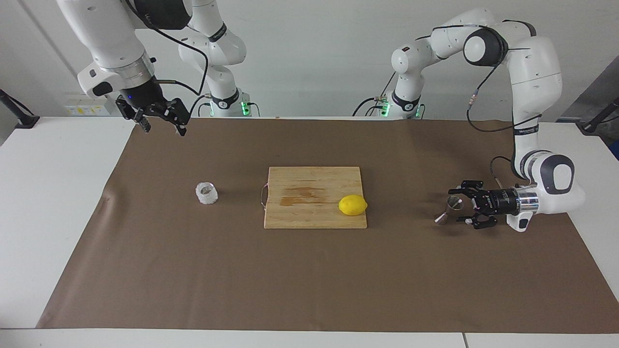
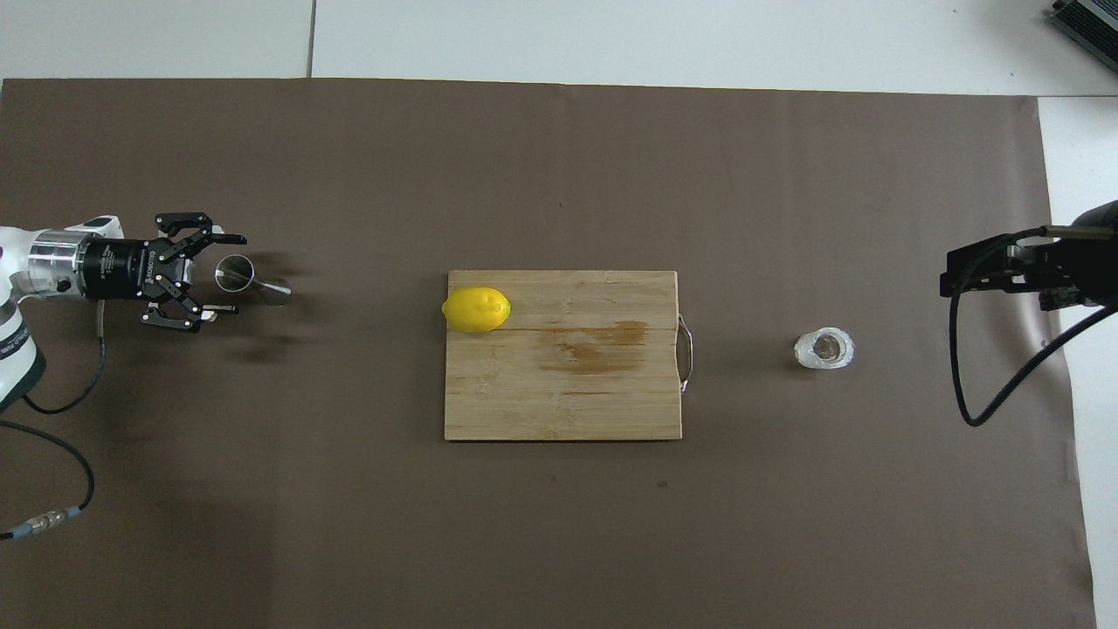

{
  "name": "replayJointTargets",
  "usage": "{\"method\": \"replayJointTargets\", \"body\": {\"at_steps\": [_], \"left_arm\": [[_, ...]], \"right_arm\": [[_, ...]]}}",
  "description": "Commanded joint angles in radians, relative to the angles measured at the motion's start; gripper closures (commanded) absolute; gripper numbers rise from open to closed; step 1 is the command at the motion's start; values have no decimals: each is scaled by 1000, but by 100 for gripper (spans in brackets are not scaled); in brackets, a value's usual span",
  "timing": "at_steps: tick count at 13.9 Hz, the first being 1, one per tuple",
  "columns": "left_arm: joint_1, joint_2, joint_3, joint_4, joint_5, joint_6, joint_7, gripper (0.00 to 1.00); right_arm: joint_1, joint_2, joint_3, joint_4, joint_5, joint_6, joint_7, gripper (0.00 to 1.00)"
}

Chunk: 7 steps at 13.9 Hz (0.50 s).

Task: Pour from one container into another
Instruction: 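Close the left gripper around the silver cup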

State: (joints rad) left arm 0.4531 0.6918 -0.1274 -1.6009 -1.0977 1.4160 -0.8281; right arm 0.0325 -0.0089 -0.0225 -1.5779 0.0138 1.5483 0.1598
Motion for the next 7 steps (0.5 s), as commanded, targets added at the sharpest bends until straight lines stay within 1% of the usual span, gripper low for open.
{"method": "replayJointTargets", "body": {"at_steps": [1, 7], "left_arm": [[16, -5, -11, -1, -11, -22, -6, 4], [15, -5, -11, -2, -10, -20, 6, 5]], "right_arm": [[-3, -22, -1, -25, 2, 7, 7, 0], [-3, -22, -1, -25, 2, 7, 7, 0]]}}
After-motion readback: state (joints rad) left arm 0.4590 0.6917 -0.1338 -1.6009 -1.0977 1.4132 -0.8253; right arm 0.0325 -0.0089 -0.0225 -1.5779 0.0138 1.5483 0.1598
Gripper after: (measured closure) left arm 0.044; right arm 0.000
